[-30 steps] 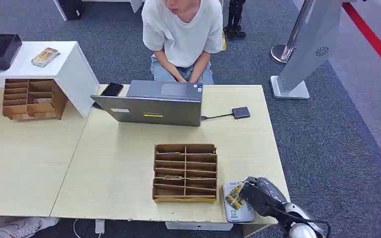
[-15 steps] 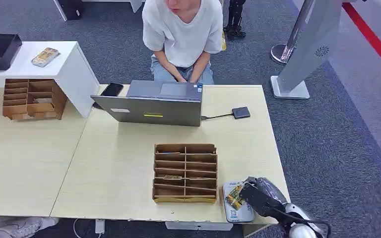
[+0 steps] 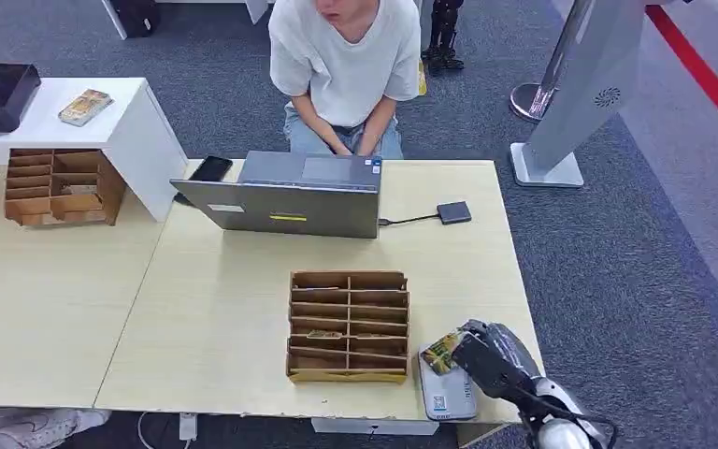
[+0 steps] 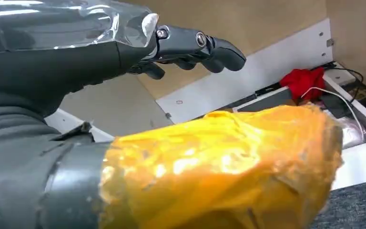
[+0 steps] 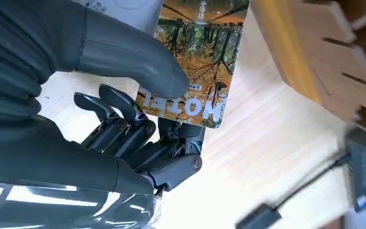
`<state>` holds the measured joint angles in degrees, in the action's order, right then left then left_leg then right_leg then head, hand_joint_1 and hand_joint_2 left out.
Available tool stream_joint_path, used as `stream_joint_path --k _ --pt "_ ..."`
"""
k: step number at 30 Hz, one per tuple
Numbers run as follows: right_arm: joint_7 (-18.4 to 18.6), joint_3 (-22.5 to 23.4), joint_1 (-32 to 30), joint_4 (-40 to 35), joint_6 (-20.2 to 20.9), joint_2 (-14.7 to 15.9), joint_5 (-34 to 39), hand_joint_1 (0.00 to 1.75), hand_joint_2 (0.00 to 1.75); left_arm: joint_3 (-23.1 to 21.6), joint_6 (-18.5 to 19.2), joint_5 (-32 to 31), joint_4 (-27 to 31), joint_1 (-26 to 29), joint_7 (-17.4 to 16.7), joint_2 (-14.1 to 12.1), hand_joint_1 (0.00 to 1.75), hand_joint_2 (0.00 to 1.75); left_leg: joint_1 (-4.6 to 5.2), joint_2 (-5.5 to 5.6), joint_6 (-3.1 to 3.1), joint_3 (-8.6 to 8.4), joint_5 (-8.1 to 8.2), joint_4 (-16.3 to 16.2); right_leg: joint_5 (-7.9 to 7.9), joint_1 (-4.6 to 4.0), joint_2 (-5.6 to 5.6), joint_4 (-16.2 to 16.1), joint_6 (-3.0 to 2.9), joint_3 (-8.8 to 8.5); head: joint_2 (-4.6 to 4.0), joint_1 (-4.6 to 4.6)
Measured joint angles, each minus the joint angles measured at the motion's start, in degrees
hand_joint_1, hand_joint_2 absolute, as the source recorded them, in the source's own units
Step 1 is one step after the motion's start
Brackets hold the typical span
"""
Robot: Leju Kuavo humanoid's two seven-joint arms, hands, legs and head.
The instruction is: Pass the card to the sensor for recognition and then transmit it.
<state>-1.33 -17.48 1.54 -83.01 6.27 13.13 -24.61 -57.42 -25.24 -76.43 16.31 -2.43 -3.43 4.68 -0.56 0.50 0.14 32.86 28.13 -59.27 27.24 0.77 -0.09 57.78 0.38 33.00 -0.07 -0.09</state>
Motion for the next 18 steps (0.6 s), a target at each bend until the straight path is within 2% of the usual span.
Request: stream_joint_path --k 18 --pt "-4.31 5.05 -0.57 -7.26 -8.57 -8.20 -4.00 1.75 1.75 -5.31 0.00 3.30 0.00 -1.35 0.66 -0.33 0.00 0.00 -0.16 0.15 -0.08 0.04 -0.03 0.00 0.02 -0.09 -0.09 0.00 -0.05 0.00 0.00 -0.04"
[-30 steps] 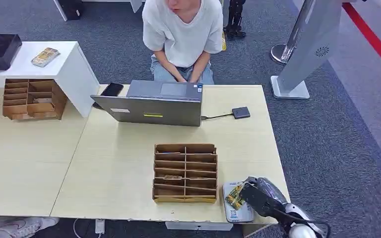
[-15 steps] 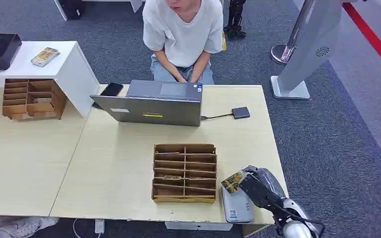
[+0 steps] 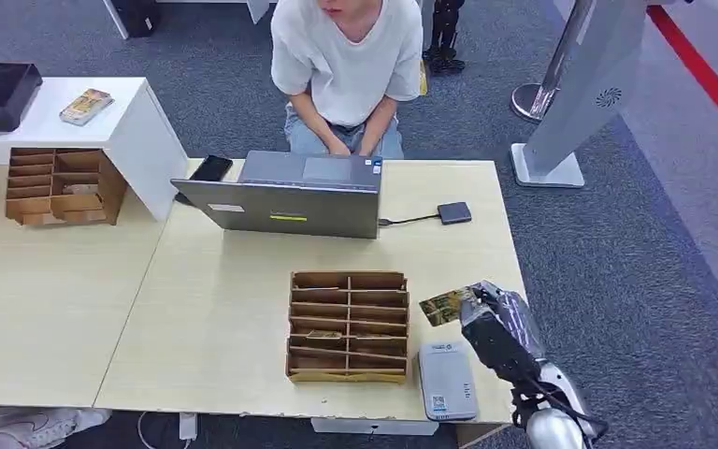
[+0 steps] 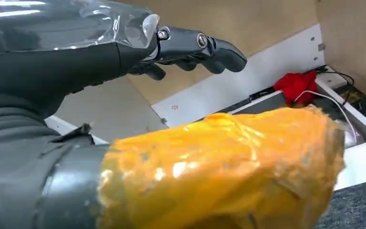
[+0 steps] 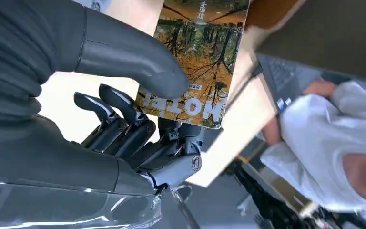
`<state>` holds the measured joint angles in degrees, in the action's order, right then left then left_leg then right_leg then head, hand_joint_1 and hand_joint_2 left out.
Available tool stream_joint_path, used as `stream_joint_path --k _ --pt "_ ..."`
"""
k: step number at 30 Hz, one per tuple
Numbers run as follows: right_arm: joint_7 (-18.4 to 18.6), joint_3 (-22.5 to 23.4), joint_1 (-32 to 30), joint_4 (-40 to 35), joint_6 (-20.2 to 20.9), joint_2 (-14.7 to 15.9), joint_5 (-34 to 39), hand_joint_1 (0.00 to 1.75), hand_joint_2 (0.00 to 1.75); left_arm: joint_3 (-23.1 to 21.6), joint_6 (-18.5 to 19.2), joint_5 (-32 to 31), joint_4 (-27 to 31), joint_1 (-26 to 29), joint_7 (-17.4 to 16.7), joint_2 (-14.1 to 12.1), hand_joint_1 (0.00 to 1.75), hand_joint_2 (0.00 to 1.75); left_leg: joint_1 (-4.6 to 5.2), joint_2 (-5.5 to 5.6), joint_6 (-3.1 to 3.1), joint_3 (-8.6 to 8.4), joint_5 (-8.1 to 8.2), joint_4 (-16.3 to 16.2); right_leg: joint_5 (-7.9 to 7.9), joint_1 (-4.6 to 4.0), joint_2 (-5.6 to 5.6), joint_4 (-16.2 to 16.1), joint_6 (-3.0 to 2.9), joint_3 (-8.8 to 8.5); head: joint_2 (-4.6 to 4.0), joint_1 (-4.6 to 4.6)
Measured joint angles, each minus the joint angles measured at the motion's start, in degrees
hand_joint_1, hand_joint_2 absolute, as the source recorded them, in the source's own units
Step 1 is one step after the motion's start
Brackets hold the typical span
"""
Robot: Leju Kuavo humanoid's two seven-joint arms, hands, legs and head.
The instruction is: Pass the card to the sensor for recognition and then transmit it.
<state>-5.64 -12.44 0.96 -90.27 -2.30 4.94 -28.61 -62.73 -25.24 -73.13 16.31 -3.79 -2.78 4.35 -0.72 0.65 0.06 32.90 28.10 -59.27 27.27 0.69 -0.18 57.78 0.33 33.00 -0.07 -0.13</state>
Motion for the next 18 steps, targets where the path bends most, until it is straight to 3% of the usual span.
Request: stream_joint_path --k 18 --pt "-7.38 0.13 -0.81 -8.61 -5.79 -5.03 -0.28 1.75 1.75 -2.95 0.00 0.72 0.00 -1.16 1.57 -0.37 0.00 0.00 -0.46 0.06 -0.31 0.04 0.05 -0.03 0.01 -0.37 0.01 -0.03 -0.13 -0.02 0.00 0.00"
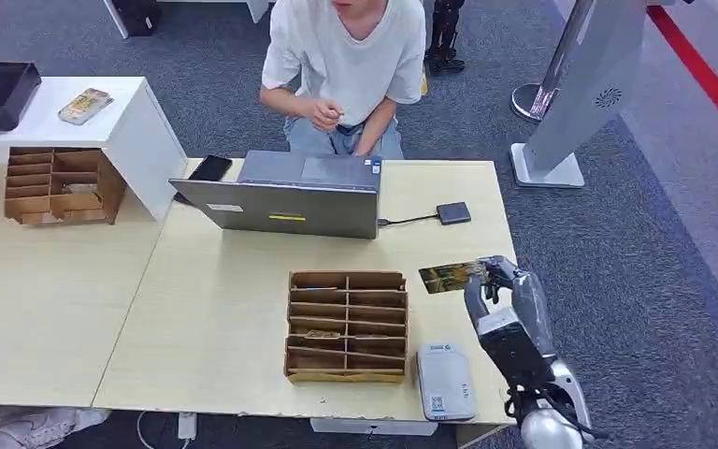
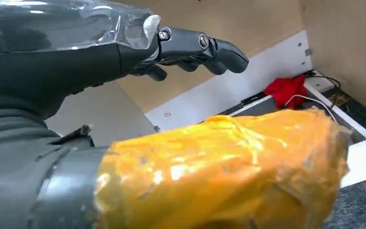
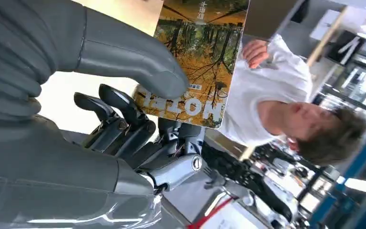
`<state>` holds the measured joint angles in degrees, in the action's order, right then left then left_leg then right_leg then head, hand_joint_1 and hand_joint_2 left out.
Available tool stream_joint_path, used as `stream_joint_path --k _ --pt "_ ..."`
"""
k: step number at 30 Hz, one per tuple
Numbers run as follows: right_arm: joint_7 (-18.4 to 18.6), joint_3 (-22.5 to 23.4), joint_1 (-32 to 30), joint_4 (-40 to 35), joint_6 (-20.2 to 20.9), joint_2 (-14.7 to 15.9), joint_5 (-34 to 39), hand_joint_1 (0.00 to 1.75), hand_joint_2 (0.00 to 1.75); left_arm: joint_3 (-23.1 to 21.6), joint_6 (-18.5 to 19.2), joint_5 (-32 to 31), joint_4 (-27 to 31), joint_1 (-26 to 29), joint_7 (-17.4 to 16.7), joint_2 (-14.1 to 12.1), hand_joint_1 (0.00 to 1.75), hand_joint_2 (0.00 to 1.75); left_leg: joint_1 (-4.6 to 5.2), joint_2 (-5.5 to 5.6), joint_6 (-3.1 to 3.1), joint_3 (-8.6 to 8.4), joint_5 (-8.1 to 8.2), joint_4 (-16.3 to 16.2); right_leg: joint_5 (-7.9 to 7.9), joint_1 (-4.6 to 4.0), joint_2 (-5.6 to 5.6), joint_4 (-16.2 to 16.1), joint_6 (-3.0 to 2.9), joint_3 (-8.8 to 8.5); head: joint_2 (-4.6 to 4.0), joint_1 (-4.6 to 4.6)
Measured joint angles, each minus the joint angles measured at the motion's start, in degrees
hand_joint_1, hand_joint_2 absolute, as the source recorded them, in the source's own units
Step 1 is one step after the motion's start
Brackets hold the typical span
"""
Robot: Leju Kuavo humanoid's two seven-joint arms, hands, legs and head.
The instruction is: Pass the card to the sensor for recognition and then transmit it.
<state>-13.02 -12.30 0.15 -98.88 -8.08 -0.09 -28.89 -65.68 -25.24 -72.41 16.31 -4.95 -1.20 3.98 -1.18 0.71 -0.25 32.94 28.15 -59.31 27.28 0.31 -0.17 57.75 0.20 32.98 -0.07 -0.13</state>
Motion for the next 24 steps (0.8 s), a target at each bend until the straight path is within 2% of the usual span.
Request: stream_joint_path --k 6,9,15,20,24 --pt "-0.75 -1.64 0.57 -1.53 -2.32 -0.72 -3.61 1.75 1.75 -0.70 0.09 -0.11 0.00 -0.48 0.94 -0.26 0.00 0.00 -0.10 0.00 -0.08 0.01 0.00 0.00 -0.01 -0.11 0.00 0.00 -0.18 0.00 0.00 -0.02" --pt "-0.37 -2.82 1.50 -1.66 -2.78 -1.01 -5.23 1.75 1.75 -2.65 3.59 -1.84 0.35 -1.78 2.95 -0.31 0.00 0.00 0.01 0.14 -0.21 0.11 -0.10 0.02 -0.02 -0.09 -0.19 0.01 -0.21 0.04 0.00 0.02" --pt "0.89 -5.34 3.61 -1.62 -4.03 -1.44 -8.33 1.75 1.75 -5.05 2.93 -2.25 0.81 -2.72 3.74 -0.46 0.00 0.00 0.01 0.25 -0.25 0.18 -0.13 0.01 -0.02 -0.09 -0.30 0.03 -0.22 0.05 0.00 0.02" --pt "3.12 -7.78 5.90 -1.05 -7.69 -1.86 -14.94 1.75 1.75 -6.19 2.93 -2.60 1.33 -3.32 4.68 -0.68 0.00 0.00 0.02 0.29 -0.23 0.23 -0.15 0.01 -0.02 -0.08 -0.34 0.02 -0.22 0.07 0.00 0.00" --pt "3.73 -8.96 6.97 -0.55 -8.57 -2.14 -16.88 1.75 1.75 -6.84 2.93 -2.60 1.60 -3.53 4.79 -0.81 0.00 0.00 0.02 0.30 -0.23 0.23 -0.15 0.01 -0.01 -0.08 -0.35 0.02 -0.22 0.08 0.00 0.00"
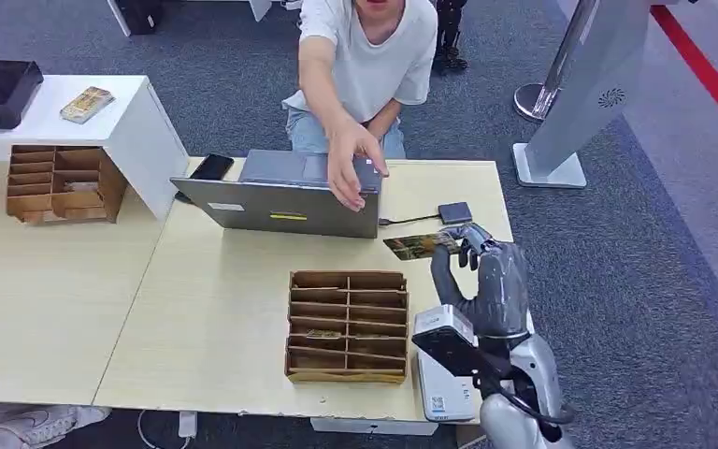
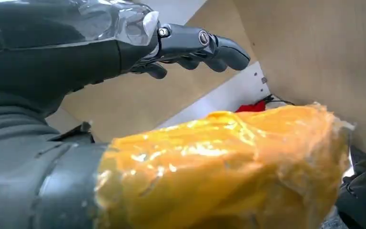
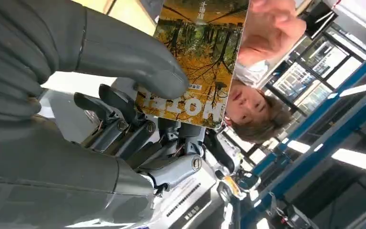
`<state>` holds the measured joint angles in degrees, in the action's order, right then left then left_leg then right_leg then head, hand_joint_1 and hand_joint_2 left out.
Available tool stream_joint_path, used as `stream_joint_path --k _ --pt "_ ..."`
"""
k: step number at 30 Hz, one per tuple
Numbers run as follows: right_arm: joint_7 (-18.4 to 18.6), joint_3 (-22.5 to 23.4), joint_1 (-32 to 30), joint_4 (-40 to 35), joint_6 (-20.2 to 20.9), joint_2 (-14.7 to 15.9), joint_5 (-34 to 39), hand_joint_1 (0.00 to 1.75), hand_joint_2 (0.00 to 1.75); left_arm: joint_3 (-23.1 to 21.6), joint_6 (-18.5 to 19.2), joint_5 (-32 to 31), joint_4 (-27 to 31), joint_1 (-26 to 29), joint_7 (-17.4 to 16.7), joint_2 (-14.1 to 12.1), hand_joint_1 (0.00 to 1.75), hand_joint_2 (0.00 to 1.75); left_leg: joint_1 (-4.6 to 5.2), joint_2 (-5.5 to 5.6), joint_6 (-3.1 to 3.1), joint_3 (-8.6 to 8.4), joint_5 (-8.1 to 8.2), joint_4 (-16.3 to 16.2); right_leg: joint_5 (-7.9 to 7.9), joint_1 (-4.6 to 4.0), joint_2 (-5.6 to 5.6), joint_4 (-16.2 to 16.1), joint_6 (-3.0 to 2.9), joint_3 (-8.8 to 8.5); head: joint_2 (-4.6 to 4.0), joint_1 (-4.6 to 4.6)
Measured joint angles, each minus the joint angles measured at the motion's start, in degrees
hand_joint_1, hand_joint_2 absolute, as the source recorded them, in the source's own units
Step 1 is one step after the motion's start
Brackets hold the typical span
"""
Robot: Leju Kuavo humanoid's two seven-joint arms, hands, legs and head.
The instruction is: Pass the card to the sensor for recognition and then transmit it.
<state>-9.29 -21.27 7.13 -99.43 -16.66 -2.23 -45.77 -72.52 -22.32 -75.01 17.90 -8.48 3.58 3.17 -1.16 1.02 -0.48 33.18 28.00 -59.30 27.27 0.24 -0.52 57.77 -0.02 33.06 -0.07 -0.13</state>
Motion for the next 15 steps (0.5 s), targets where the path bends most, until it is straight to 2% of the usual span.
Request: stream_joint_path --k 8,15 --pt "4.22 -1.94 2.09 1.68 -3.45 -0.98 -10.16 1.75 1.75 -0.35 0.02 0.20 0.20 -0.22 0.70 -0.13 0.00 0.00 0.00 0.08 0.00 0.07 0.00 0.00 0.01 0.00 -0.07 0.01 -0.02 0.04 0.02 0.00" --pt "10.23 -3.54 5.36 5.18 -4.24 -1.97 -20.42 1.75 1.75 -1.01 0.02 1.18 0.39 -0.44 1.38 -0.33 0.00 0.00 0.00 0.12 0.00 0.10 -0.01 0.00 0.01 0.00 -0.10 0.02 -0.02 0.05 0.02 0.00"
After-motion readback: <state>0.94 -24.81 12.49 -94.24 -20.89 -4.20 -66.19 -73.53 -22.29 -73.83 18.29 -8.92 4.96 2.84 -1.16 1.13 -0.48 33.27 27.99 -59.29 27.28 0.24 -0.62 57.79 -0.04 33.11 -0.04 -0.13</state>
